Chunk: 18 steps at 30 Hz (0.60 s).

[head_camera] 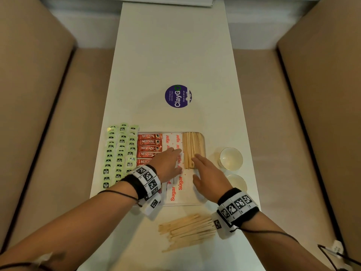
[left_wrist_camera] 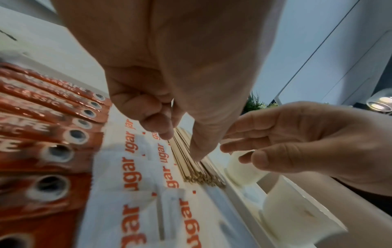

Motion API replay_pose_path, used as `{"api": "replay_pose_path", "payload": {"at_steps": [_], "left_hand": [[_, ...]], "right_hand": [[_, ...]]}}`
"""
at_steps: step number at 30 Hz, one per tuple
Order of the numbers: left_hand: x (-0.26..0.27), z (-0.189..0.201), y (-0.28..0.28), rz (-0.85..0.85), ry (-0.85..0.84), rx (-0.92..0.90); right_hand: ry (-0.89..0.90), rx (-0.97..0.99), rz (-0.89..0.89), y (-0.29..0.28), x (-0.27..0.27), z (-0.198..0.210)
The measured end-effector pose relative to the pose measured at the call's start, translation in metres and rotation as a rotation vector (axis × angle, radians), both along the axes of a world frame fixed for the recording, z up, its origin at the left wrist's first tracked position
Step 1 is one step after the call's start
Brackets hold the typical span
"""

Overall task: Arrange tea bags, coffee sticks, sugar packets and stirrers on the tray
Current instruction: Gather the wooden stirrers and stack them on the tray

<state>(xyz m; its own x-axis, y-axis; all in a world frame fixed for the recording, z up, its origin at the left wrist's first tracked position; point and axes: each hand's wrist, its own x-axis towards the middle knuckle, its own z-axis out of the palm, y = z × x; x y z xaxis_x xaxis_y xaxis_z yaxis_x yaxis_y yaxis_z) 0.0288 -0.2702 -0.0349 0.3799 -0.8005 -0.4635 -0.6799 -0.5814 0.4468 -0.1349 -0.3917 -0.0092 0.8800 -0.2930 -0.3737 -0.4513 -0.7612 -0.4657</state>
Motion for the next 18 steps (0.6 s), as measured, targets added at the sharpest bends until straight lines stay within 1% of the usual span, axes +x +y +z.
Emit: {"api": "replay_pose_path", "payload": {"at_steps": [5,8,15,18], "left_hand": [[-0.013,0.013,0.038,-0.084,-0.019,0.024],[-0.029,0.014,0.061,-0.152,-0.021,0.04],[-0.066,0.012,0.096,-0.306,-0.049,0.059],[-0.082,0.009,0.105,-0.336,-0.041,0.073]], "right_hand": [[-0.026,-0.009,0.079,0.018,-0.023,0.007],[-0.02,-0.017,0.104,0.031,-0.037,0.008],[0.057,-0.05,0.159,0.061,-0.074,0.004],[0.089,-0.087,0.175,0.074,-0.087,0.001]]}}
